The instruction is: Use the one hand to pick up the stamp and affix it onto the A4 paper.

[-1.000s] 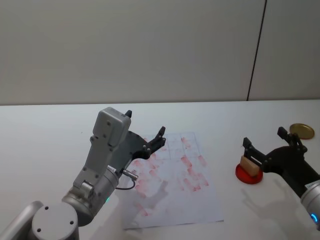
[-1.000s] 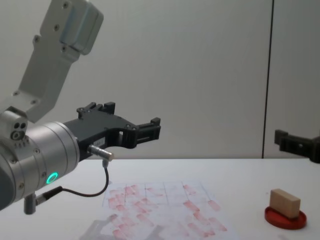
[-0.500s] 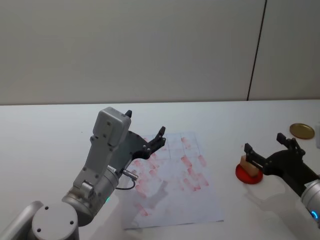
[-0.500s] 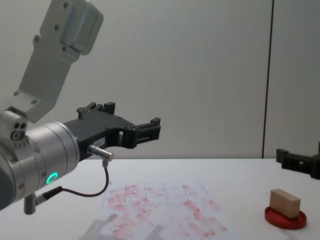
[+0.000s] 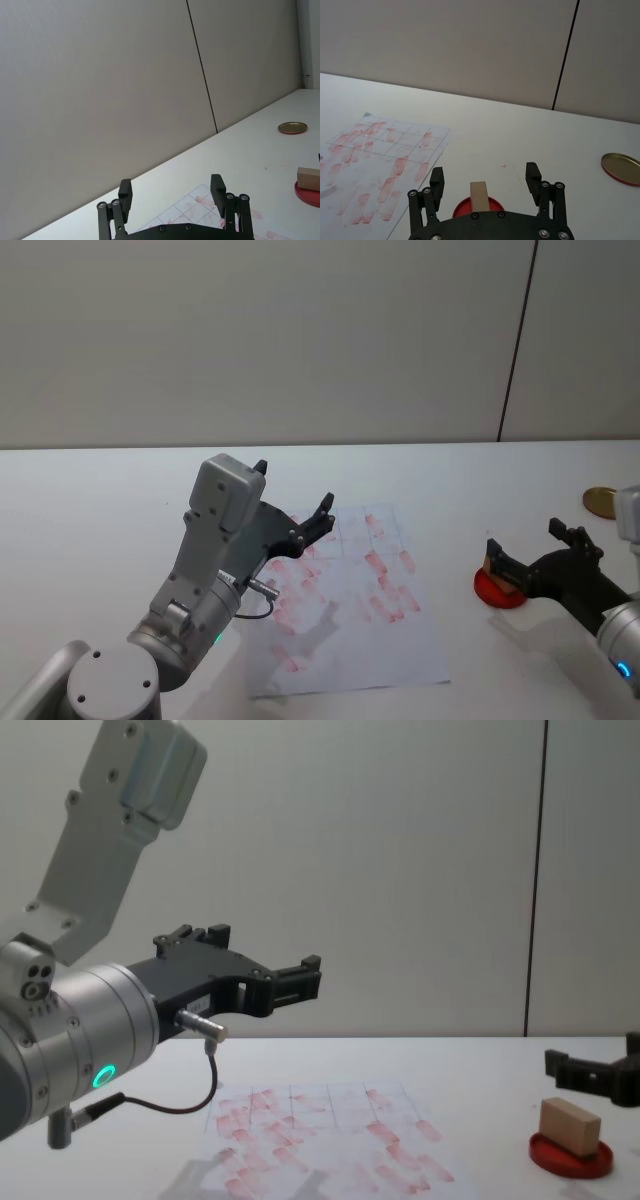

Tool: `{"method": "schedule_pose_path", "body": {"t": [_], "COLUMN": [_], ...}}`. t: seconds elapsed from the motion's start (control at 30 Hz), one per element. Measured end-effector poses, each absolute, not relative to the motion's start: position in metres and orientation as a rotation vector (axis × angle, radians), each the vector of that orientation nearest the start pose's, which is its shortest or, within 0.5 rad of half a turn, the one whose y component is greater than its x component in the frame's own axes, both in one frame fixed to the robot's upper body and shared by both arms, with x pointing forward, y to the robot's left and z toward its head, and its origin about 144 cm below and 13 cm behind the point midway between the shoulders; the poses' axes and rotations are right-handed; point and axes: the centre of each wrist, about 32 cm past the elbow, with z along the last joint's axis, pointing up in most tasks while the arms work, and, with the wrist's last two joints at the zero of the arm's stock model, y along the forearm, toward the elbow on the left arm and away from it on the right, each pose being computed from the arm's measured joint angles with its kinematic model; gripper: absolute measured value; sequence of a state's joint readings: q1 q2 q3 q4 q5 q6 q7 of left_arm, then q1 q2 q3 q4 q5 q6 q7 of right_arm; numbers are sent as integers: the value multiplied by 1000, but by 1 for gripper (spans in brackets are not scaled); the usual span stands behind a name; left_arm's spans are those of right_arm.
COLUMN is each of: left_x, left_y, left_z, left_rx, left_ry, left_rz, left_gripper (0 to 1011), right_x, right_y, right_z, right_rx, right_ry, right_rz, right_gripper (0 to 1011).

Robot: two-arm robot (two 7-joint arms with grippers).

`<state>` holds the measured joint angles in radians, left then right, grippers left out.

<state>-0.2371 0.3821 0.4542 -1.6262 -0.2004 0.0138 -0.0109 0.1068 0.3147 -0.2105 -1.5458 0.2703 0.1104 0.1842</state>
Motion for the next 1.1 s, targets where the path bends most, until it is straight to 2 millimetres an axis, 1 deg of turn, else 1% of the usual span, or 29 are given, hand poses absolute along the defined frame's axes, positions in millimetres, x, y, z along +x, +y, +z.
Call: {"method": "schedule_pose_path", "body": {"t": [0.53,0.93,1.03,1.1], "left_x": [492,492,492,492], "left_y": [198,198,198,198], "left_z": [1204,1204,1204,1204], "left_rx": [61,61,61,61], "left_ry": [-268,-268,-268,-268], "left_rz": [1124,1124,1124,1124], "left_gripper": [993,993,993,993], "right_x": [490,493,494,495], "right_y": [-256,-256,-256,-256], "right_z": [1150,1145,1145,1144], "right_rx": [-152,-169,-171,-173], "right_ry": [64,86,90,94], "right_rz": [-1193,-1187,-1186,-1186], "right_gripper": [1001,1001,976,941]}}
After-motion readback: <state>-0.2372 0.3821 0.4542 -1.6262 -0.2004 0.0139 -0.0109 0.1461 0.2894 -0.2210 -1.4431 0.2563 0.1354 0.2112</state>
